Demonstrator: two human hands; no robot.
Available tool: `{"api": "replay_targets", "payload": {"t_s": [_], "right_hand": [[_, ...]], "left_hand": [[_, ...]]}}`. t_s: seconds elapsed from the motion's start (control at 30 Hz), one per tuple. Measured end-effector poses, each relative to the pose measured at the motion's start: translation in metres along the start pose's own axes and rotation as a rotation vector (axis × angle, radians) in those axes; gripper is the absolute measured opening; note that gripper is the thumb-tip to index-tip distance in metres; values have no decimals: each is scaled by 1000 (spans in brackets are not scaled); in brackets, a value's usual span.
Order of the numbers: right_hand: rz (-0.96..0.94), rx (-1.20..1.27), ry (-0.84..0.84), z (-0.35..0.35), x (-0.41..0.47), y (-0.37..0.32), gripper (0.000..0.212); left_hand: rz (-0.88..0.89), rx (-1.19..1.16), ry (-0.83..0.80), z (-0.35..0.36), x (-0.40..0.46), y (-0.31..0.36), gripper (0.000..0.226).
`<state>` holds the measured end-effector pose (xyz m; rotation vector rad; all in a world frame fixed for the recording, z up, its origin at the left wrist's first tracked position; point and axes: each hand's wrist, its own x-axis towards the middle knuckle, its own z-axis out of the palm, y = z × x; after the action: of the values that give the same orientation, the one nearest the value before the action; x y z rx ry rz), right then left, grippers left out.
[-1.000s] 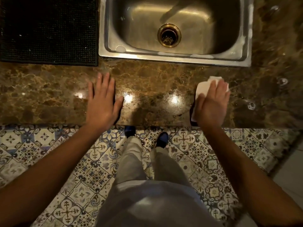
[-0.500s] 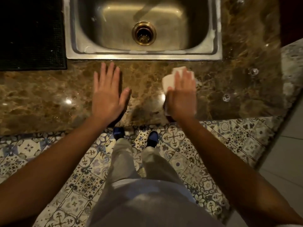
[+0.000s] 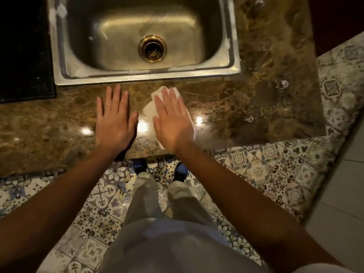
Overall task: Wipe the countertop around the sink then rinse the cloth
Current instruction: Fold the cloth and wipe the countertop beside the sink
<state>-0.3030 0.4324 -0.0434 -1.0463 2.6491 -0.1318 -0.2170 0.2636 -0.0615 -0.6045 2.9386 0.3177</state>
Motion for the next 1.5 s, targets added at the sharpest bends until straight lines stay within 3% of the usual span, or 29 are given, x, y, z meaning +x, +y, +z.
{"api": "replay_targets", "payload": {"t_s": [0.07, 0.2, 0.27, 0.4, 0.6, 0.73, 0.9, 1.0, 1.17, 1.27, 1.33, 1.5], "right_hand": [[-58, 26, -18, -5, -10, 30, 63], [366, 53, 84, -20, -56, 135, 60], [488, 47, 110, -29, -73, 180, 60], [688, 75, 189, -31, -53, 189, 63], [387, 136, 184, -12, -15, 88, 63], [223, 130, 113, -15, -26, 101, 61], [599, 96, 226, -32, -47, 207, 58], [749, 92, 244, -29, -34, 186, 62], [383, 83, 168, -8, -11, 85, 59], [280, 99, 156, -8, -2, 82, 61], [301, 104, 145, -10, -17, 106, 59], [588, 70, 161, -22, -82, 200, 62]], "left_hand": [[13, -29, -3, -6, 0, 8, 70], [187, -80, -21, -8, 29, 66, 65], [206, -72, -37, 0, 41, 91, 66], [149, -21, 29, 16, 43, 100, 62], [145, -33, 41, 18, 45, 101, 61], [149, -3, 20, 18, 43, 99, 63], [155, -7, 3, 20, 44, 98, 63], [152, -18, 6, 19, 44, 99, 63], [164, 6, 19, 20, 43, 98, 61], [169, -1, 20, 21, 43, 97, 61], [166, -21, 24, 21, 44, 96, 62], [150, -8, 14, 21, 44, 100, 64]]}}
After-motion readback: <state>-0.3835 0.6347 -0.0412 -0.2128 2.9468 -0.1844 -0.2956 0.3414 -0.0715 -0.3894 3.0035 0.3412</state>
